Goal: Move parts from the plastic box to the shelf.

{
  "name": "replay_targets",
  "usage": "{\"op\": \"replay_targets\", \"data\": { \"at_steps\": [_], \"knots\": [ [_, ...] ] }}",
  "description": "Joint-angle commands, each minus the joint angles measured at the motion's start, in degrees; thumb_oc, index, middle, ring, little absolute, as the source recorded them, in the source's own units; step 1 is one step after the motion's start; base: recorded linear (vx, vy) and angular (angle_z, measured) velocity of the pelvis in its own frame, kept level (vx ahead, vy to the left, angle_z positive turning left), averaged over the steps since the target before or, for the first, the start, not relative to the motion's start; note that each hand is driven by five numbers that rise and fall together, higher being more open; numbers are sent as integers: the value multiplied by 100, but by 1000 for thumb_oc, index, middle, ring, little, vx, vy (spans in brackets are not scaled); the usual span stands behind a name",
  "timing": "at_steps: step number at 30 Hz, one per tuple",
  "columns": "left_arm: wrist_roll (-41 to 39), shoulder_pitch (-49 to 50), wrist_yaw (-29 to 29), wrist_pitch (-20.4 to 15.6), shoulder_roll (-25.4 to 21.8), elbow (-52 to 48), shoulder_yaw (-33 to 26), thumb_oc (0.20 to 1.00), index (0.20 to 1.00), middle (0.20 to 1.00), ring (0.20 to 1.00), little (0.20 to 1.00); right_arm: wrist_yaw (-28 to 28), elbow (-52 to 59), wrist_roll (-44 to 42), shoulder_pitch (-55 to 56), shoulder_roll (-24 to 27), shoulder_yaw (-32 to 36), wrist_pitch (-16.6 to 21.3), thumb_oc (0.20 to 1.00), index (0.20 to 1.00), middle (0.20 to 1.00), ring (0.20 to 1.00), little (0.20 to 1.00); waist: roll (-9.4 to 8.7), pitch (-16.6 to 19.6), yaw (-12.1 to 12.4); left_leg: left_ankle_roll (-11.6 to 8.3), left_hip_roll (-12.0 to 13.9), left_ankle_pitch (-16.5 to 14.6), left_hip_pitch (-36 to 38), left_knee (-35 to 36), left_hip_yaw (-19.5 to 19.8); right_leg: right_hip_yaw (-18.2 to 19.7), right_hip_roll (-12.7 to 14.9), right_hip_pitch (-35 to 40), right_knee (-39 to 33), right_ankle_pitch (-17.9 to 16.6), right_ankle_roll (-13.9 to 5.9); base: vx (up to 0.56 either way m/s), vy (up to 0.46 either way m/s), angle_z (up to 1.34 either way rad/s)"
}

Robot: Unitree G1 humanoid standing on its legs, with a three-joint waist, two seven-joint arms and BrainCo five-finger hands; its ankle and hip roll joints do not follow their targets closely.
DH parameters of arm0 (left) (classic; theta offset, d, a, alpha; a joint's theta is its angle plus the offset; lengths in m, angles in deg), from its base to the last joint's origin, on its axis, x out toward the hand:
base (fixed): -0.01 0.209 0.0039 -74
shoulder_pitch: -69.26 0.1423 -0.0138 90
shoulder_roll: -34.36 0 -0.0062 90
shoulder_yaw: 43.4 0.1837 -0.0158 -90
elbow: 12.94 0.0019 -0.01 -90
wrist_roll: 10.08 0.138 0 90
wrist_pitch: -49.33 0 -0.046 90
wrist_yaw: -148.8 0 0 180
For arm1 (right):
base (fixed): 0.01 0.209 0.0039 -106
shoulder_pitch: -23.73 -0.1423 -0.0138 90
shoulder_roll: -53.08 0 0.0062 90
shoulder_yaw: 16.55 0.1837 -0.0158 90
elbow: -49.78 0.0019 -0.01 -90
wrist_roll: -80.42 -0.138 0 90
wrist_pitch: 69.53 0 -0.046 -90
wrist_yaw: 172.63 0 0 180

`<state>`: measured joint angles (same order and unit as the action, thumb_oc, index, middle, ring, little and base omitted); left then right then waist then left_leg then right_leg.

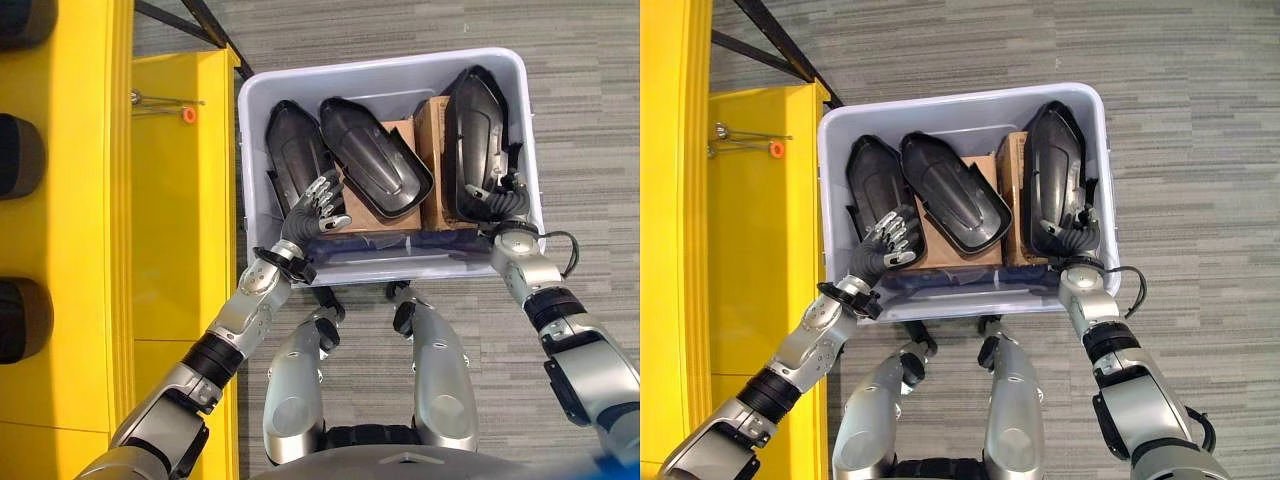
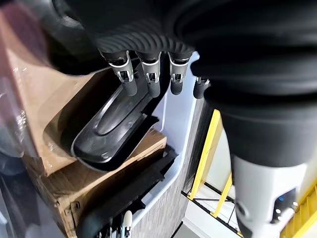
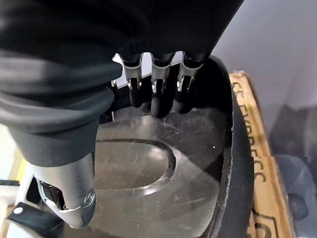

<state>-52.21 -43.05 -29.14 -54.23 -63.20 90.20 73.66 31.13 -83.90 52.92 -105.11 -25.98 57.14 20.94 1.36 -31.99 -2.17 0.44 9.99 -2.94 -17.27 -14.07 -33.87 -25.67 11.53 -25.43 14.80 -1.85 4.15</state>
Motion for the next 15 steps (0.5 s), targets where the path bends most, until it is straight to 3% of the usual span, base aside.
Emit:
{"op": "replay_targets", "data": {
  "at_steps": [1, 9, 15],
  "knots": [
    [-31, 171, 94, -374, 86, -527, 237, 1000, 1000, 1000, 1000, 1000, -836, -78, -82, -48, 27, -315, -145, 1000, 1000, 1000, 1000, 1000, 91, 220, 182, -484, 369, 286, -162, 92, 346, 319, 107, -191, 380, 291, -745, -49, -19, -3],
    [47, 241, 179, -380, 178, -538, 276, 1000, 1000, 1000, 1000, 1000, -1914, 369, -491, -179, -329, -709, -383, 1000, 1000, 1000, 1000, 1000, 149, 220, 239, -550, 370, 387, -289, 131, 283, 219, 153, -229, 173, 171, -748, -36, -12, -3],
    [53, 274, 242, -480, 238, -457, 308, 1000, 1000, 1000, 1000, 1000, -1986, 698, -559, -364, -674, -979, -498, 1000, 1000, 1000, 1000, 1000, 178, 220, 292, -574, 367, 447, -274, 155, 261, 151, 175, -176, 142, 160, -733, -6, -4, 0]
  ]
}}
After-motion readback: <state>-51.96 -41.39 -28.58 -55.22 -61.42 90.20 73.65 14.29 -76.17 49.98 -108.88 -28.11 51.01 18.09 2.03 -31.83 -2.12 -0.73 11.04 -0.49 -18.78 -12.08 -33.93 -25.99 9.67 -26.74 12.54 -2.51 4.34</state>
